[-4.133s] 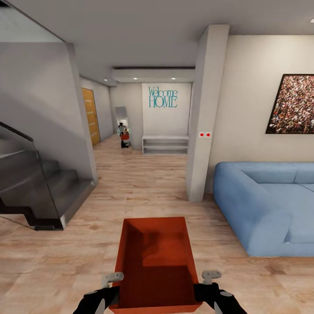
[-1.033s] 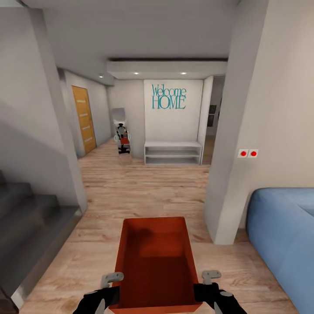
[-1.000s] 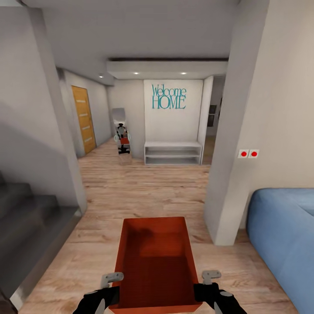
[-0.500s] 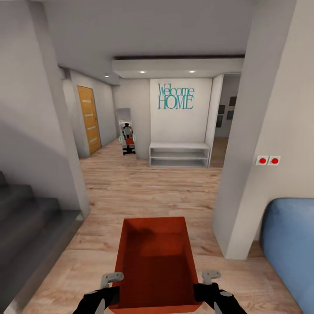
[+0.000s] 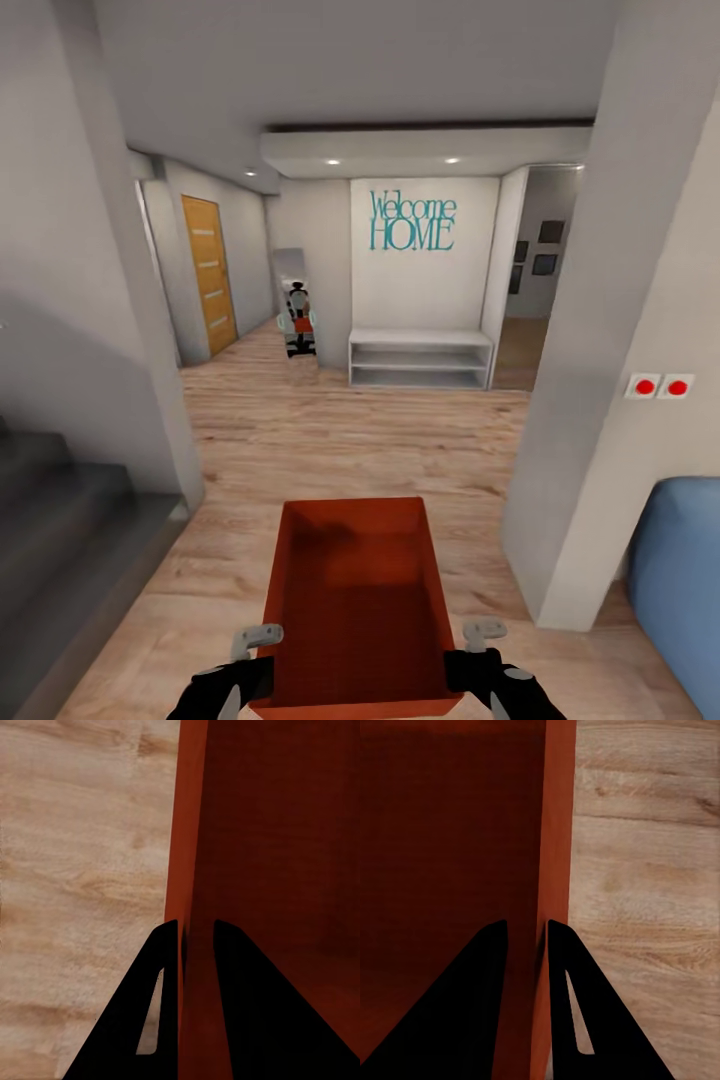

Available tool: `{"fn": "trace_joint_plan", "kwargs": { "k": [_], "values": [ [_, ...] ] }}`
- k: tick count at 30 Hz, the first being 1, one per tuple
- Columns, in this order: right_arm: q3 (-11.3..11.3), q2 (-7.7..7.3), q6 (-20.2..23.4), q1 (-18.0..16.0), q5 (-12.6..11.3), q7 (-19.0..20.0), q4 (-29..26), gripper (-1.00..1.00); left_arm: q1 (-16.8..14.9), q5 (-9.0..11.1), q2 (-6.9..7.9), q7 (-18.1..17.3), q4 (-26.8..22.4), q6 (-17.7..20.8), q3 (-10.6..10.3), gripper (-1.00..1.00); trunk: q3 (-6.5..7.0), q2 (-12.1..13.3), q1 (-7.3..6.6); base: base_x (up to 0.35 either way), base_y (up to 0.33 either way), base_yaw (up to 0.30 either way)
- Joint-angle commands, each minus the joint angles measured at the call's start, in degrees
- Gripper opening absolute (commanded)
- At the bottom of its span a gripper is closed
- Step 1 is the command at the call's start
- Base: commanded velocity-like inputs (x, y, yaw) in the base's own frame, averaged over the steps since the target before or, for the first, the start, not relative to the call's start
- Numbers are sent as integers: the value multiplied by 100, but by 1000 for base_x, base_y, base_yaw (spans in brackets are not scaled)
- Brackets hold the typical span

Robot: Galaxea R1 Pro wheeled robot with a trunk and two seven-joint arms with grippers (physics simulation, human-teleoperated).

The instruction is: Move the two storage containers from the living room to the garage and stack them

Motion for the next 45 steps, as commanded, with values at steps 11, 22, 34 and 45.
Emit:
{"fn": "trace_joint_plan", "kwargs": {
  "k": [11, 22, 34, 45],
  "values": [
    [29, -32, 32, 1, 48, -18, 2, -100, -7, -148, 39, 75, -22, -157, 31, -100, -10, -8, 5, 327, 0, 15],
    [29, -32, 32, 1, 48, -18, 2, -100, -7, -148, 39, 75, -22, -152, 32, -100, -10, -8, 5, 327, 0, 84],
    [29, -32, 32, 1, 48, -18, 2, -100, -7, -148, 39, 75, -22, -157, 33, -100, -10, -8, 5, 327, 0, 1],
    [29, -32, 32, 1, 48, -18, 2, -100, -7, -148, 39, 75, -22, -155, 33, -100, -10, -8, 5, 327, 0, 0]
  ]
}}
